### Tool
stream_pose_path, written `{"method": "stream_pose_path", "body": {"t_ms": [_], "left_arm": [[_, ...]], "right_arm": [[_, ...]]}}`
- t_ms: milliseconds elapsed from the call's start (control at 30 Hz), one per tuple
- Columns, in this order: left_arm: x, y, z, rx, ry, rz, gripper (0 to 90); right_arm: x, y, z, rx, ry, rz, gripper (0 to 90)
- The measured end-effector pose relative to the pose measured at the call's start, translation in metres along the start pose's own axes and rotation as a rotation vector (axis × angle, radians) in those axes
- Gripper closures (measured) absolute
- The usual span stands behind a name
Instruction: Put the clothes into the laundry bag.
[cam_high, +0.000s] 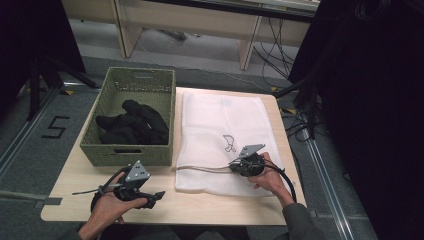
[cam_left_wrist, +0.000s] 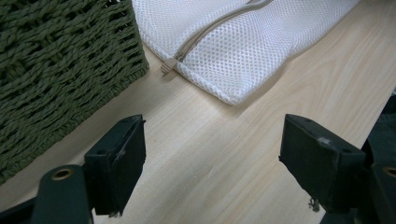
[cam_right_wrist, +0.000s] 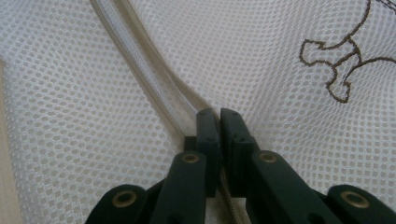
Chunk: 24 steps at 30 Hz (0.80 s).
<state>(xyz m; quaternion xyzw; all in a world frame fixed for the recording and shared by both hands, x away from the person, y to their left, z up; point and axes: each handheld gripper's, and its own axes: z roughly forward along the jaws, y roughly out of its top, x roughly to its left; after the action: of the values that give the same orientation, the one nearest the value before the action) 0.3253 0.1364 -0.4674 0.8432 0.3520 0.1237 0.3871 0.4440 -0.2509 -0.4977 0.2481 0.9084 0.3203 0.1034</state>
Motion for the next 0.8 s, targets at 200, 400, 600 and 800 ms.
{"method": "stream_pose_path", "body": {"t_ms": [200,400,600,800], "left_arm": [[0.0,0.0,0.0,0.001,0.001,0.0,22.1],[0.002,0.002,-0.003,-0.009,0.005,-0.019,22.1],[0.005,0.004,-0.007,-0.031,0.01,-0.03,22.2],[0.006,0.007,-0.01,-0.047,0.014,-0.048,22.3]], "right_arm": [[0.0,0.014,-0.021,-0.084,-0.05,0.007,88.7],[-0.002,0.03,-0.044,-0.13,-0.113,-0.011,88.7],[-0.005,0.042,-0.057,-0.155,-0.172,-0.008,88.7],[-0.007,0.058,-0.068,-0.185,-0.21,-0.025,88.7]]}}
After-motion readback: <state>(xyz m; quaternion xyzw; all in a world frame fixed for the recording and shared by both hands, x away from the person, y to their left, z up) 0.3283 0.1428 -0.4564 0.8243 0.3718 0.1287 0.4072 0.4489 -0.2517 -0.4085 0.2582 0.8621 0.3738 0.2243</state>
